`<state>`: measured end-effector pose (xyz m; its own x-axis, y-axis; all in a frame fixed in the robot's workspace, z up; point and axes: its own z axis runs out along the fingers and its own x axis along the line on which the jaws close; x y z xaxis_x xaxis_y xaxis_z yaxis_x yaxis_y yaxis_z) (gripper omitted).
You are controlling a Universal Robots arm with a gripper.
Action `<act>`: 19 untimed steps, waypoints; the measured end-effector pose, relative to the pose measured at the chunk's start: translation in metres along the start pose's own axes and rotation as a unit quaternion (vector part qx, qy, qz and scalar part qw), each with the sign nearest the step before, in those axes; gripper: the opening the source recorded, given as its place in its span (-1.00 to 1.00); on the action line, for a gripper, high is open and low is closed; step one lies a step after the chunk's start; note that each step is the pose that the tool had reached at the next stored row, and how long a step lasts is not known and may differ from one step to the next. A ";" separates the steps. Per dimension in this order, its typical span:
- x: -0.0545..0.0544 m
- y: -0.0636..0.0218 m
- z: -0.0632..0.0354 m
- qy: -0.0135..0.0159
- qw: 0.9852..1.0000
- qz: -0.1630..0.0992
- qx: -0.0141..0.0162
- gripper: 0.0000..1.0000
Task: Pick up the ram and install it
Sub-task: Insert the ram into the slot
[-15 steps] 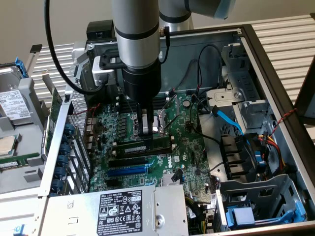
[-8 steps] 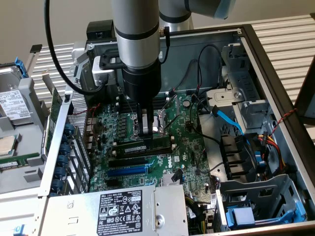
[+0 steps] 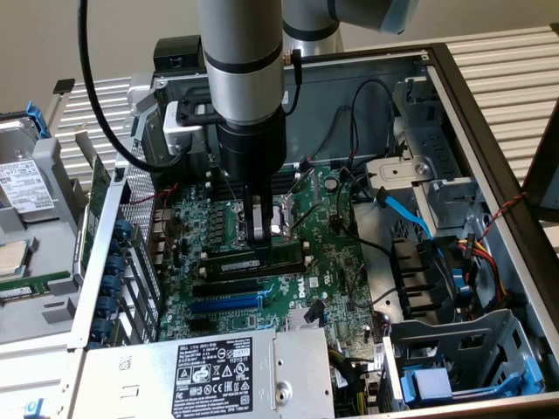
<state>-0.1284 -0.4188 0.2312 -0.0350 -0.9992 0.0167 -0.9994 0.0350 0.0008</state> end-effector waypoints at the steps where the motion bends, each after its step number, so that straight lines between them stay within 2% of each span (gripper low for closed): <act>1: 0.000 0.0000 0.0000 -0.001 1.000 0.000 0.000 -0.76; 13: 0.001 0.0000 0.0004 -0.009 1.000 0.000 0.001 -0.76; 19: 0.002 0.0000 0.0006 -0.011 1.000 0.000 0.001 -0.74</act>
<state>-0.1285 -0.4204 0.2306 -0.0352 -0.9994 -0.0045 -0.9994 0.0352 -0.0019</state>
